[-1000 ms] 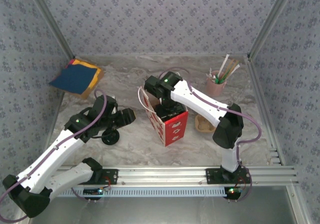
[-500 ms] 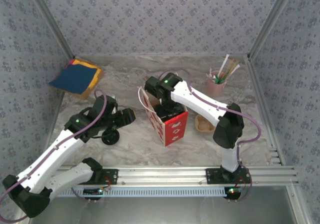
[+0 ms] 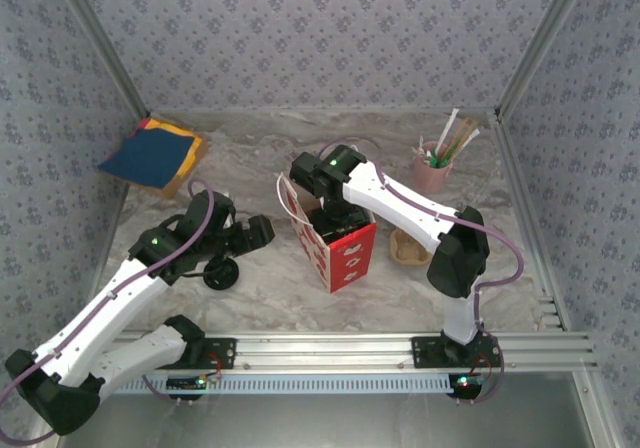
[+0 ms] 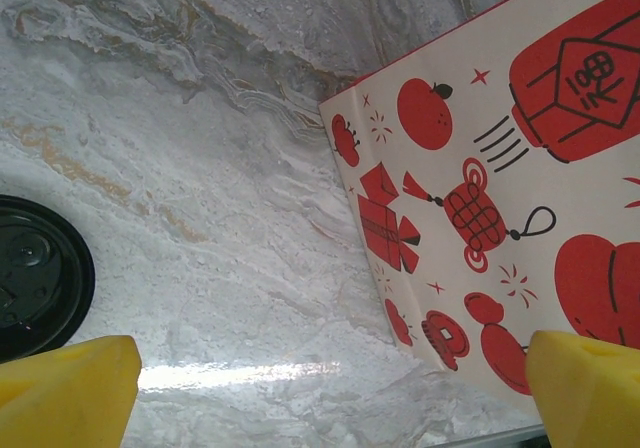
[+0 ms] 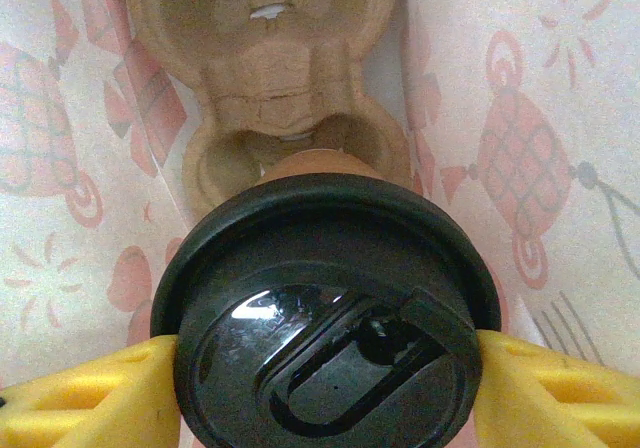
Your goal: Pack the takeout coffee
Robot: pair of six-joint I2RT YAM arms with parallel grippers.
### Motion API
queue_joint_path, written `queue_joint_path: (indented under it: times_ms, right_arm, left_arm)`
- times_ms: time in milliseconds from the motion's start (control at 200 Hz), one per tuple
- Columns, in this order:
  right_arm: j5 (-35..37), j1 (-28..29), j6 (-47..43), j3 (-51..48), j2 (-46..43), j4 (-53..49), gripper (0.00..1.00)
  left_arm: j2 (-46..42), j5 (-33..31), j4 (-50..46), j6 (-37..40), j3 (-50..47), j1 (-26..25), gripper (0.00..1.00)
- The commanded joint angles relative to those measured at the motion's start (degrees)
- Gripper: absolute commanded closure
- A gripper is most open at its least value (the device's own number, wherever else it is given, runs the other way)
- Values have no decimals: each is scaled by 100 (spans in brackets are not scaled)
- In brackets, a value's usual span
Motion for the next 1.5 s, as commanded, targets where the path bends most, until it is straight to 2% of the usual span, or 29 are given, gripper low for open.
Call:
queue_joint_path:
  times_ms: [0,1494]
  right_arm:
    - [-9,-23,65,52,-240,-174,32]
    - [4,-65,74,-180,-298,-25,32]
  left_arm:
    - [35,-82,-105,42,216,52,0]
    - [83,-12,-47,-32,159,44,0]
